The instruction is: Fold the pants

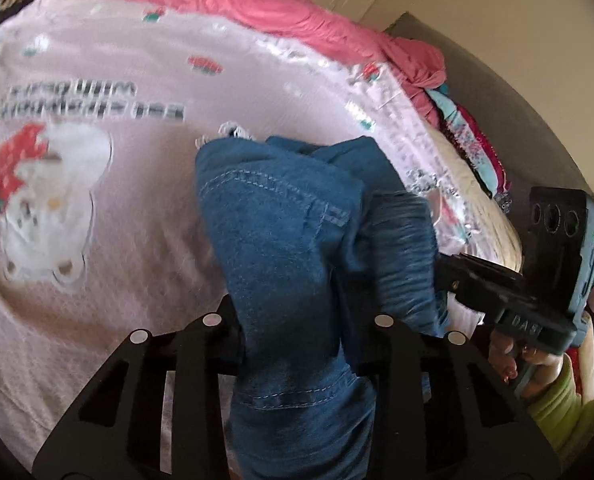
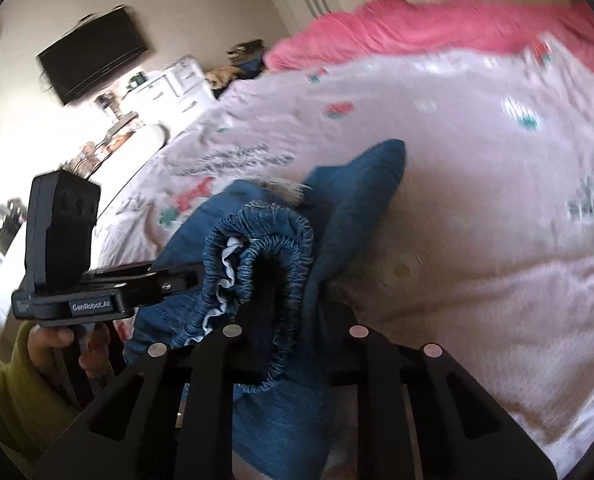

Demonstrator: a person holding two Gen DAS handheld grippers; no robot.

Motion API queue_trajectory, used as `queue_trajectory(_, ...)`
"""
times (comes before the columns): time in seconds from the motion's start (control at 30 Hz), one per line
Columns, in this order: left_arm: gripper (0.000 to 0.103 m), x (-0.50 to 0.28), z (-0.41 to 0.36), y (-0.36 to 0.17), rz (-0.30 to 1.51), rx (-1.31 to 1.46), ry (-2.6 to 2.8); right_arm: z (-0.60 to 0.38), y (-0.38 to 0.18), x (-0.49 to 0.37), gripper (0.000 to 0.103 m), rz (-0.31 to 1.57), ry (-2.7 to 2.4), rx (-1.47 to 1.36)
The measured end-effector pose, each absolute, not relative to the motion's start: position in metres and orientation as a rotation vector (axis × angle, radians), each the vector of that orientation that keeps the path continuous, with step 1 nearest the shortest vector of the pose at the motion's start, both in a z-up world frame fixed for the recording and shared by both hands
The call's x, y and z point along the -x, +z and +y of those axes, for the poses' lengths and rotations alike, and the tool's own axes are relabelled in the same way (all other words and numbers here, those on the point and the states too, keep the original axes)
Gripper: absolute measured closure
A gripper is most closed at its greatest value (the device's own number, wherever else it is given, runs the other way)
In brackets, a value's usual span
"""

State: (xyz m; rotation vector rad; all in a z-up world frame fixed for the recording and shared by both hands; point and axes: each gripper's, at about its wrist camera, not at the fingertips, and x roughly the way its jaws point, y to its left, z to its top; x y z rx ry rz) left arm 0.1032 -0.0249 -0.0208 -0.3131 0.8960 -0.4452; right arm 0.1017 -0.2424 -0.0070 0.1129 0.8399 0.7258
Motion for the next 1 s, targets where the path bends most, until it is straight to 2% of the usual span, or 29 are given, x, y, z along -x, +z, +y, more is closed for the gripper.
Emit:
queue_trajectory(0.23, 0.077, -0.131, -0.021, 0.009, 0.832, 0.273, -0.415, -0.23, 0.021, -0.133, 0.086, 0.773, 0.718, -0.084)
queue_trajectory(0.47, 0.077, -0.166, -0.015, 0.015, 0.818, 0.23, -0.367, -0.211, 0.029, -0.173, 0.086, 0.766, 0.698, -0.038)
queue_trajectory(0.77, 0.077, -0.197, -0.007, -0.002, 0.826, 0.226, -0.34, -0.195, 0.013, -0.208, 0.086, 0.781, 0.666, -0.036)
queue_trajectory(1.0, 0.076, -0.207, -0.003, -0.029, 0.878, 0.231, -0.299, -0.194, -0.02, -0.228, 0.084, 0.872, 0.594, -0.035)
